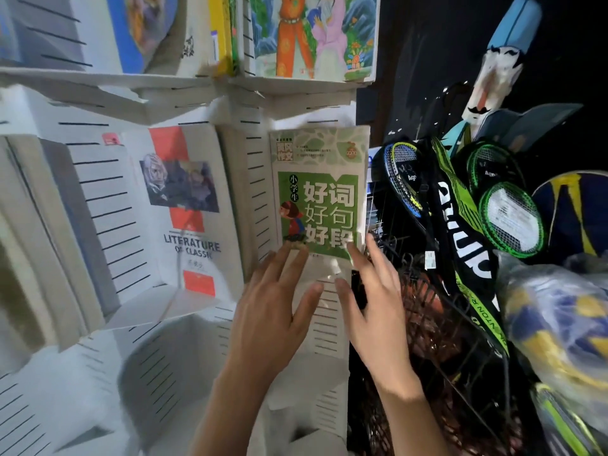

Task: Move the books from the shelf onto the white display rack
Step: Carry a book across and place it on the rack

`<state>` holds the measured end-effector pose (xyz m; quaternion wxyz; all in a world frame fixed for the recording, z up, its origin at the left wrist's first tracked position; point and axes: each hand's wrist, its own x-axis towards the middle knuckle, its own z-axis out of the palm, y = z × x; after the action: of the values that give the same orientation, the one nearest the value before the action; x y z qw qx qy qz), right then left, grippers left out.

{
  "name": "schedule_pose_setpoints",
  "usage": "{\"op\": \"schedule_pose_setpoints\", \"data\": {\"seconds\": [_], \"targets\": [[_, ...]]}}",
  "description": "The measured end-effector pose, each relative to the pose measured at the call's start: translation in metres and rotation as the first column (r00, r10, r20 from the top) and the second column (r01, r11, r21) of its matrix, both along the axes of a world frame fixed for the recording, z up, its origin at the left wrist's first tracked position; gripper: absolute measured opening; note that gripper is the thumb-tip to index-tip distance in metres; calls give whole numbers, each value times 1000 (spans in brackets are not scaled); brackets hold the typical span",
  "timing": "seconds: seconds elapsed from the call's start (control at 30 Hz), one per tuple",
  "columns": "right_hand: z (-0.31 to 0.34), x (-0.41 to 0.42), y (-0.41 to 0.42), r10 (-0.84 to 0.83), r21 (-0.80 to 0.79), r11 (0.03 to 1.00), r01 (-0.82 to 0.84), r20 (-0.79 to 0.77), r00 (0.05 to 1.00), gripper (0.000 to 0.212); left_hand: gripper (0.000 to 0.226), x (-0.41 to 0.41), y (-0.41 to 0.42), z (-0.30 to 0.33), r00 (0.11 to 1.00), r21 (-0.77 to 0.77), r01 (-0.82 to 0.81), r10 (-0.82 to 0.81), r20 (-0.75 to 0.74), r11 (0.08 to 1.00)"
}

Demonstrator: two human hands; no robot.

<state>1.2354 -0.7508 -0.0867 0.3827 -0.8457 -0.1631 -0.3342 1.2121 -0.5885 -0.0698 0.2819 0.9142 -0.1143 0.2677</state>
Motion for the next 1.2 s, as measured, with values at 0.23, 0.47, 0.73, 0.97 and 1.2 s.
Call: {"op": "schedule_pose_setpoints", "data": {"seconds": [0.23,0.47,0.73,0.97,1.2], "targets": [[11,-75,33,-78,-73,995,73,-77,994,52,62,-54,39,-9,994,10,105,-105,17,994],[0,-138,73,-117,-89,991,104,-154,981,56,63,-111,85,-11,991,-52,98,-93,96,994],[3,-203,117,-35,-121,993,13,-181,983,59,63,-188,135,-15,995,-4,-100,100,-25,995],[-8,-285,155,119,-150,978,-146,-175,977,61,69,-302,164,-24,953,3,-298,297,-57,955],[-29,-378,211,330,-116,925,-362,-229,916,59,76,-432,208,-39,862,102,-465,476,-172,879]]}}
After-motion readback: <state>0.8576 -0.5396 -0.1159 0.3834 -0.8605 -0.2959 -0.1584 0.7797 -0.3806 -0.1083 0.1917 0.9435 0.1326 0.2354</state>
